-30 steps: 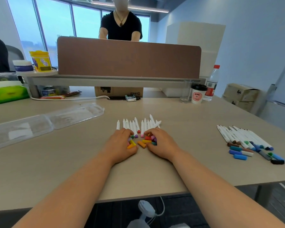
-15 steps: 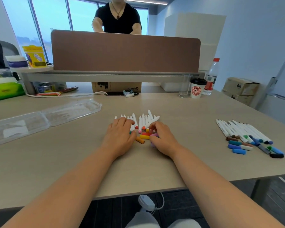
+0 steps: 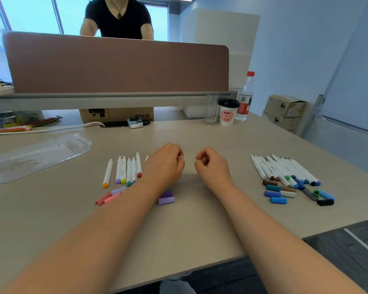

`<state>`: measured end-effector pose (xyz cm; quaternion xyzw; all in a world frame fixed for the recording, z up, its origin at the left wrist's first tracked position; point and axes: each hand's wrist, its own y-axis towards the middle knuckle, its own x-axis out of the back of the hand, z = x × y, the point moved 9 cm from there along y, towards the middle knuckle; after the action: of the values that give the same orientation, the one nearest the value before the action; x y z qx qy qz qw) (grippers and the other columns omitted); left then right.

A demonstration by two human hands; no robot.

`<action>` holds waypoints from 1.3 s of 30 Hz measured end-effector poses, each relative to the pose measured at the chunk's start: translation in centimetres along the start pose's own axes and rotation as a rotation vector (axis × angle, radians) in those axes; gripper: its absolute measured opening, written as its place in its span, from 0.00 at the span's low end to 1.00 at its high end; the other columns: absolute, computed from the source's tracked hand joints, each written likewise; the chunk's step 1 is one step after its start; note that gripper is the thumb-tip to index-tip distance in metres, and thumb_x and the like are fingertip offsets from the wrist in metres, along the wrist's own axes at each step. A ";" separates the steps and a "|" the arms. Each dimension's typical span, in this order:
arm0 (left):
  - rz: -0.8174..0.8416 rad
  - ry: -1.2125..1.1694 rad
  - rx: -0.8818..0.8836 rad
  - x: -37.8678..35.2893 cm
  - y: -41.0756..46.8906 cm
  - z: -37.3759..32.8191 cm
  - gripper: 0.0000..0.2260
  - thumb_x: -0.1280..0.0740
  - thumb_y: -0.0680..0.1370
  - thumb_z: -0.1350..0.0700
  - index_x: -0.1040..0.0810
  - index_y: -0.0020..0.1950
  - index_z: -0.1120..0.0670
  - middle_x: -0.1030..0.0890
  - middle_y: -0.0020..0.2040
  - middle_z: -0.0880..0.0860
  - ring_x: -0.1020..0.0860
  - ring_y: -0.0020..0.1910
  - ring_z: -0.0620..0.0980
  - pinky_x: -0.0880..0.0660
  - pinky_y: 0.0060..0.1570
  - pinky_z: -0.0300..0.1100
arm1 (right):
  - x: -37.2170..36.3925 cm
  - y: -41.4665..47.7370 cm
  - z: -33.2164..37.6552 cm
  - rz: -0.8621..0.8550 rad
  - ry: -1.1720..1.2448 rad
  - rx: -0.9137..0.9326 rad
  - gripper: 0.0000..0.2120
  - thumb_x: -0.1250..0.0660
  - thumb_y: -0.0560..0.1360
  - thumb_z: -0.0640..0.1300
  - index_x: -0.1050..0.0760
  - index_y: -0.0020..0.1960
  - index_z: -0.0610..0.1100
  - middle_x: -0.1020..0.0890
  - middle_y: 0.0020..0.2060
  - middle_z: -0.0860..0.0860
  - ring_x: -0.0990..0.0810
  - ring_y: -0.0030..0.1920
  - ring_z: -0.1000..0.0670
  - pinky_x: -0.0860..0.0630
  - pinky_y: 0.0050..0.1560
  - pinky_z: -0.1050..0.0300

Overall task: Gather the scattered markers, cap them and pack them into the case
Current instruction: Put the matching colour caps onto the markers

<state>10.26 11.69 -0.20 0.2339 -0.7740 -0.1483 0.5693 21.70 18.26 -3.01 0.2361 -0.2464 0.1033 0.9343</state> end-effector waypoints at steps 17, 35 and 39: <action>0.239 0.157 0.239 -0.6 1.9 6.5 0.10 0.35 0.77 0.51 0.21 0.54 0.53 0.21 0.52 0.52 0.24 0.49 0.50 0.24 0.52 0.44 | -6.0 3.1 0.8 0.332 -0.148 0.036 0.04 0.35 0.72 0.38 0.26 0.42 0.46 0.26 0.34 0.51 0.26 0.40 0.50 0.32 0.42 0.62; 0.516 -0.102 0.085 -0.6 -0.7 4.5 0.04 0.27 0.70 0.51 0.19 0.38 0.50 0.23 0.34 0.44 0.27 0.34 0.43 0.31 0.33 0.32 | -5.8 3.2 -1.2 0.427 -0.476 -0.155 0.10 0.37 0.68 0.39 0.29 0.28 0.43 0.31 0.11 0.55 0.30 0.24 0.58 0.37 0.24 0.63; 0.601 -0.143 0.064 -1.5 -2.3 4.0 0.07 0.24 0.66 0.49 0.19 0.32 0.49 0.22 0.29 0.44 0.27 0.31 0.39 0.32 0.34 0.33 | -5.0 2.7 -2.1 0.404 -0.109 -0.275 0.14 0.39 0.68 0.38 0.31 0.24 0.43 0.30 0.12 0.52 0.31 0.19 0.54 0.36 0.22 0.65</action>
<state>7.24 10.34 -3.78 0.0012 -0.8510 0.0352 0.5240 17.40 21.29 -6.12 0.0577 -0.3503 0.2406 0.9034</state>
